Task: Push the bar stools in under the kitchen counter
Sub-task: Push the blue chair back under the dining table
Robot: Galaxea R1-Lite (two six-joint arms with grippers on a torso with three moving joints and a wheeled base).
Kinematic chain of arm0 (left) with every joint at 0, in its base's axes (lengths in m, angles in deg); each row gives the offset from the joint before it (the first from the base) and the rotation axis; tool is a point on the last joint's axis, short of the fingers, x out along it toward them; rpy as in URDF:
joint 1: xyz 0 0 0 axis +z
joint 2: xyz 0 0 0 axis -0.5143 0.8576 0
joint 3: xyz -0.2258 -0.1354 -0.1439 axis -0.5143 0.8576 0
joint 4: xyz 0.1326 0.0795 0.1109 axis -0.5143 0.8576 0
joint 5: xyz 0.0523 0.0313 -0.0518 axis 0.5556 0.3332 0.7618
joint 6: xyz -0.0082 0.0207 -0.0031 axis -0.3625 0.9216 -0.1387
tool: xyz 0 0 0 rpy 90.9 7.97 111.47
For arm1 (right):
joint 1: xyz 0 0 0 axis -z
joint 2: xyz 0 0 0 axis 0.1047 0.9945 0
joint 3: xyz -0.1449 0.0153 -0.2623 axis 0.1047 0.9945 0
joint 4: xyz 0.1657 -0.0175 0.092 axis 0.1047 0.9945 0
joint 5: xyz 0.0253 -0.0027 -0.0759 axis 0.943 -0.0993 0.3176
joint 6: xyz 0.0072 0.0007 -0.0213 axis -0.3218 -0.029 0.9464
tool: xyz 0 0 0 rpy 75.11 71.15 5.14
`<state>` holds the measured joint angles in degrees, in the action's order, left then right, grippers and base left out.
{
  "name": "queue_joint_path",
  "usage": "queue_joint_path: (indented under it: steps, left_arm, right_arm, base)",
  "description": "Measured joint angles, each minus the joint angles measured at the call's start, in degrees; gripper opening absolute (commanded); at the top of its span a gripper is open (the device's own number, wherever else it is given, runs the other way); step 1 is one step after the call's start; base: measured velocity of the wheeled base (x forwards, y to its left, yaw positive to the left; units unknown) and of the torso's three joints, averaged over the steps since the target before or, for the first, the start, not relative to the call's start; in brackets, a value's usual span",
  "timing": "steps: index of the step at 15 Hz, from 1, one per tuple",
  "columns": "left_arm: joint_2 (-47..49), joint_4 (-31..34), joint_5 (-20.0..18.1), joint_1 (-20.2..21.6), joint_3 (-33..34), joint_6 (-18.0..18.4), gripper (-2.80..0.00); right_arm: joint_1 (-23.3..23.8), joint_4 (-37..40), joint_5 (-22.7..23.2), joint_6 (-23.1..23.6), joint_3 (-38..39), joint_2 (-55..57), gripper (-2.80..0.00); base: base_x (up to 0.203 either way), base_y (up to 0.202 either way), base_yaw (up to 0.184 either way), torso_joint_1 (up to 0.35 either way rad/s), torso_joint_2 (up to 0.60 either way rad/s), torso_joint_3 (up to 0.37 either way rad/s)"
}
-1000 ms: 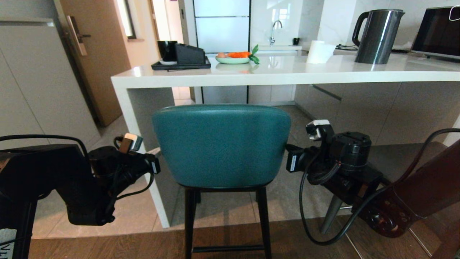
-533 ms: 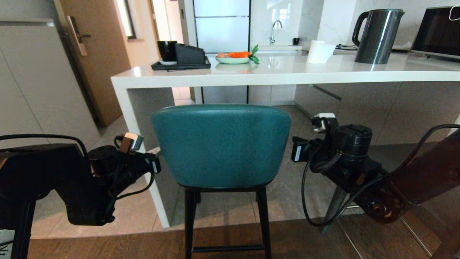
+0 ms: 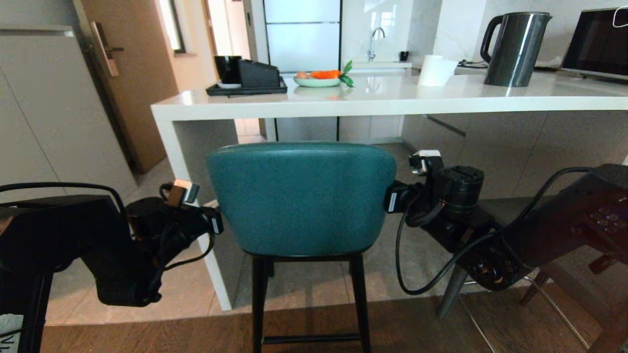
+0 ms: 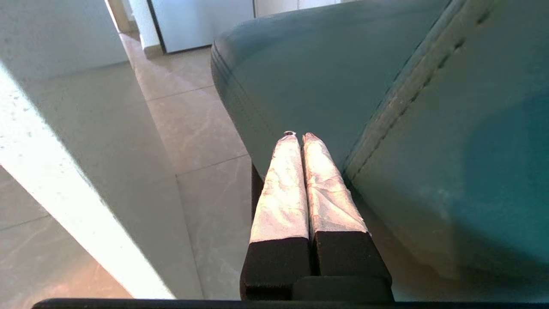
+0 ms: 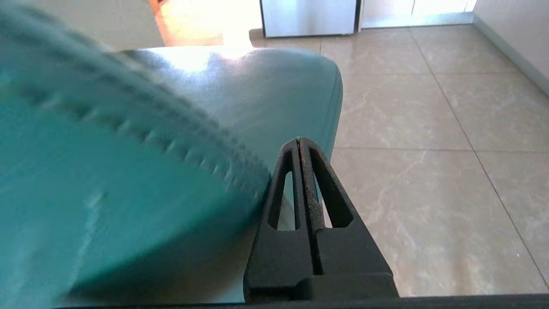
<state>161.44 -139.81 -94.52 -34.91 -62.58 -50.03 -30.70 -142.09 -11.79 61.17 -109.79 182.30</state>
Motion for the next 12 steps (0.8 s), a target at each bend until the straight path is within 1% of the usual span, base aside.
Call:
queue_joint_path:
  steps: [2, 6, 8, 12]
  left_arm:
    - [0.02, 0.91, 0.05, -0.57, -0.91, -0.01, -2.80]
    - [0.22, 7.60, 0.36, -1.41, -6.13, 0.00, -2.80]
    - [0.40, 9.56, 0.43, -1.92, -8.19, 0.00, -2.80]
    - [1.59, 11.97, 0.57, -2.36, -12.38, 0.05, -2.80]
  right_arm:
    - [-0.19, -0.16, -0.05, 0.00, -1.76, 1.70, -2.80]
    - [-0.08, -0.08, 0.13, 0.02, -6.47, 5.45, -2.80]
    - [0.22, 0.45, 0.20, 0.05, -9.13, 7.44, -2.80]
    - [0.76, 5.69, 0.38, -0.06, -16.76, 10.36, -2.80]
  base:
    - [0.000, 0.000, 0.000, 0.000, 0.00, 0.000]
    - [0.000, 0.000, 0.000, 0.000, 0.00, 0.000]
    - [0.000, 0.000, 0.000, 0.000, 0.00, 0.000]
    - [0.000, 0.000, 0.000, 0.000, 0.00, 0.000]
